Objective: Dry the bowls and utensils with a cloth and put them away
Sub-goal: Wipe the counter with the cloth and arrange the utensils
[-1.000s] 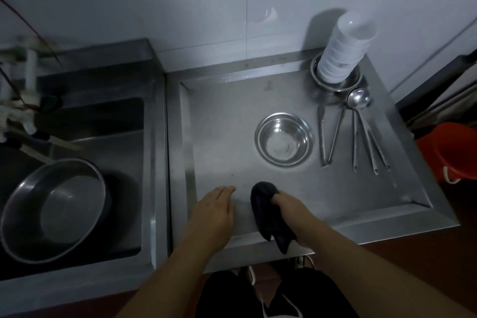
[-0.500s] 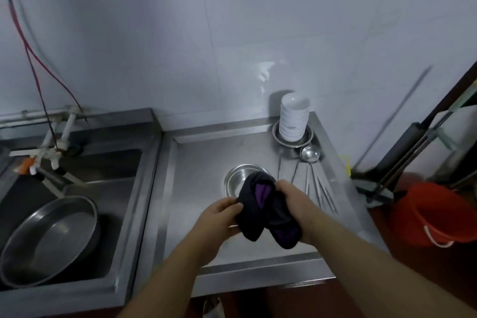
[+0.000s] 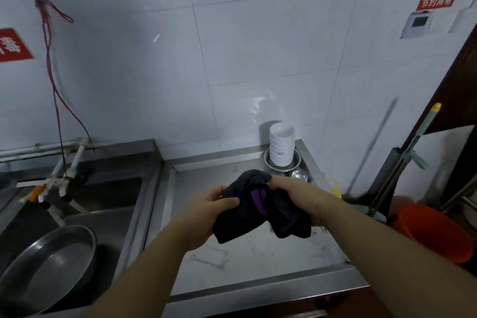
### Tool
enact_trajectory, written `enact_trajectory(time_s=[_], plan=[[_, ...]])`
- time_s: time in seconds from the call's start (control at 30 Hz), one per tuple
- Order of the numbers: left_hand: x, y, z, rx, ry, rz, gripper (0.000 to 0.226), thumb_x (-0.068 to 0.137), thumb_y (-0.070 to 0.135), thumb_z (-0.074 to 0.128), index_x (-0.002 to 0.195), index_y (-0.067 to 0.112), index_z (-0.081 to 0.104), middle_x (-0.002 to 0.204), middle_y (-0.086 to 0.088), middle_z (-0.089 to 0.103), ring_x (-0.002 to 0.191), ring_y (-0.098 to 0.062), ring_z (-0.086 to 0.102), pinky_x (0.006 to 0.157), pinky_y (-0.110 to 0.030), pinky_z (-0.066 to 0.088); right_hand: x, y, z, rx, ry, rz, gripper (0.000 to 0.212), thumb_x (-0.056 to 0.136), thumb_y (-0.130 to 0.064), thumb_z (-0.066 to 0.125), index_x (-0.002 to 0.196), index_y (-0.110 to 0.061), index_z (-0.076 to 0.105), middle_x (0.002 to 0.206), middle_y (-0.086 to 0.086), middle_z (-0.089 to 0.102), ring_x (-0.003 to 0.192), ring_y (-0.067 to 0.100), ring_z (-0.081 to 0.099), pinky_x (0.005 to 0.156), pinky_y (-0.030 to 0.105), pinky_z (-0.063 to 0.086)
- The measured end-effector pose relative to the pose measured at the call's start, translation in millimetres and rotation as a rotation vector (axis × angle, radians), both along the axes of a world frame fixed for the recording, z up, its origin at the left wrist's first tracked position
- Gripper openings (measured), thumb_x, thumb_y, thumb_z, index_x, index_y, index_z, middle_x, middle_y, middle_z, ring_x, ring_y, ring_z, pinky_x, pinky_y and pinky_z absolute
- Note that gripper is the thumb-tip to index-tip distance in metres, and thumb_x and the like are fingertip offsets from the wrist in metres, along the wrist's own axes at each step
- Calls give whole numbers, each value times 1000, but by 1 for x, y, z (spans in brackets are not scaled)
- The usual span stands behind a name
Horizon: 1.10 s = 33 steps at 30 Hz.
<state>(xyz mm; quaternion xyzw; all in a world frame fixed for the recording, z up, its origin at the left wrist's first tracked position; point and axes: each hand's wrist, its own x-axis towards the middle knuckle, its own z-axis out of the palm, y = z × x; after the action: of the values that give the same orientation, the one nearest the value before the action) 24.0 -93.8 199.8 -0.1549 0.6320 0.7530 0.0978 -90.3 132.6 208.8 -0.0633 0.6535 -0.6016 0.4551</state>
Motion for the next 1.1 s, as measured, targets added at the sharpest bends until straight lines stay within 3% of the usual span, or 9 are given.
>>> enact_trajectory(time_s=[0.1,0.2,0.3,0.37,0.6,0.67,0.83,1.0,1.1], plan=[[3,-10,6,36,14,-9,33,101,15,68,134,11,66,125,-18,75,115,-36,74,93,-43,61,4,-10,11,-17,43,-17,30,63,-45,79,78,-20,82,85,13,74,72,26,71,68,33,56],[5,-24,15,63,47,36,27,105,19,64,131,23,69,126,-12,75,114,-33,74,90,-43,63,8,-20,14,-37,66,-52,34,67,-42,78,88,-16,82,95,17,76,82,31,73,78,39,59],[5,-43,28,-169,117,39,20,105,22,63,117,36,73,116,-4,79,105,-27,77,86,-45,65,14,-33,12,-100,99,-15,38,83,-28,68,117,-17,78,121,13,75,109,30,73,92,42,59],[6,-60,36,-393,171,-3,19,104,24,66,111,39,74,108,2,80,98,-21,78,88,-43,65,19,-42,13,-85,166,-2,39,86,-26,64,122,-28,78,121,6,77,108,20,73,85,35,60],[8,-119,79,-1050,203,-299,3,94,35,74,95,39,74,89,15,75,81,-4,71,72,-23,53,27,-59,34,367,731,264,16,93,-29,68,86,-43,67,79,-22,70,76,-1,64,70,16,46],[8,-129,92,-1236,195,-374,2,93,39,74,93,40,72,90,16,71,83,-3,66,72,-25,50,25,-67,45,489,904,343,12,93,-36,69,86,-39,60,84,-19,67,81,1,62,70,20,45],[9,-149,119,-1468,185,-418,12,95,45,71,89,35,67,86,15,66,77,-2,60,61,-24,40,19,-85,68,610,1171,370,25,96,-45,71,95,-23,59,91,-3,66,86,18,61,73,31,48],[9,-171,140,-1652,167,-408,41,92,64,67,77,26,60,78,7,59,70,-9,55,58,-30,33,3,-86,93,699,1268,389,31,83,-52,82,85,-25,66,78,-6,65,74,11,60,61,27,40],[9,-179,143,-1632,167,-389,56,90,74,61,78,19,63,74,2,61,66,-12,57,57,-30,34,-9,-78,105,602,1276,245,38,77,-49,87,77,-21,61,70,-8,60,67,11,54,59,28,35]])
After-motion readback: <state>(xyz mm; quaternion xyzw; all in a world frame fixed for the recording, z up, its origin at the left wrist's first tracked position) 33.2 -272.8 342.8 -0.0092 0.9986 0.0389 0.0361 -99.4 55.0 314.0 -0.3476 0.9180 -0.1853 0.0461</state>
